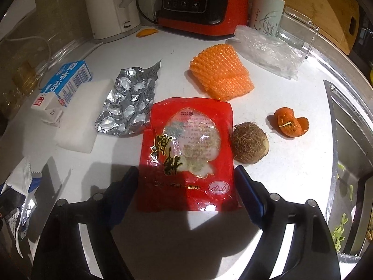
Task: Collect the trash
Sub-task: 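Grasp the white paper packets with the left tool while the right tool grasps the red food bag, then carry packets and red bag to the green basket and open both tools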
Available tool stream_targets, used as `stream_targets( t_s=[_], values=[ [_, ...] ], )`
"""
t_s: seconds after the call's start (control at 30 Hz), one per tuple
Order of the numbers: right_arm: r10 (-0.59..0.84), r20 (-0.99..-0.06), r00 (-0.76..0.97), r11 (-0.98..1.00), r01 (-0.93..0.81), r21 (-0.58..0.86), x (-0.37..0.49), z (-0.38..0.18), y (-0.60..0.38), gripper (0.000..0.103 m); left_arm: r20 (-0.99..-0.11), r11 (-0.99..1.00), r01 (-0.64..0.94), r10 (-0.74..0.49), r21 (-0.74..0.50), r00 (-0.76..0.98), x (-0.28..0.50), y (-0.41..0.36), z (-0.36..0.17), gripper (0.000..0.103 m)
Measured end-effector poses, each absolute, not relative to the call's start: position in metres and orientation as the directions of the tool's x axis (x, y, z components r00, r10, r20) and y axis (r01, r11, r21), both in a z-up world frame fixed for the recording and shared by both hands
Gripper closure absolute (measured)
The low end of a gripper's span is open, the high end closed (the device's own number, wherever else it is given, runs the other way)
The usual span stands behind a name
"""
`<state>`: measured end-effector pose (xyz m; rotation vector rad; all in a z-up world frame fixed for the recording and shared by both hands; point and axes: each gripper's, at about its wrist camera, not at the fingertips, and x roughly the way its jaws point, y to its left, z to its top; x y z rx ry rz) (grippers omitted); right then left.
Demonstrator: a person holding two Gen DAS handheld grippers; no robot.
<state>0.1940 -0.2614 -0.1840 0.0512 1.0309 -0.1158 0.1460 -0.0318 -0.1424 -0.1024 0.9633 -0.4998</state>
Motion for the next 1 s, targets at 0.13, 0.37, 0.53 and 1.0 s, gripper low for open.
stream_targets(
  t_s=[0.13,0.37,0.53,1.0],
  values=[
    [-0.054,-0.858,0.512,0.993,0.117,0.008,0.195,-0.181,-0.266,0.04,-0.761,0.88,0.355,-0.458,-0.315,0.46,0.146,-0.03,-0.143,0.083],
    [-0.013,-0.855,0.519,0.995,0.087,0.038,0.191,-0.176,-0.272,0.067,-0.761,0.877,0.359,-0.463,-0.319,0.455,0.145,-0.031,-0.142,0.083],
    [0.031,-0.852,0.523,0.993,0.078,0.084,0.188,-0.174,-0.28,0.091,-0.762,0.873,0.361,-0.47,-0.327,0.446,0.143,-0.034,-0.142,0.083],
    [0.09,-0.857,0.508,0.988,0.063,0.141,0.18,-0.173,-0.292,0.1,-0.767,0.874,0.349,-0.471,-0.338,0.437,0.143,-0.033,-0.143,0.083]
  ],
)
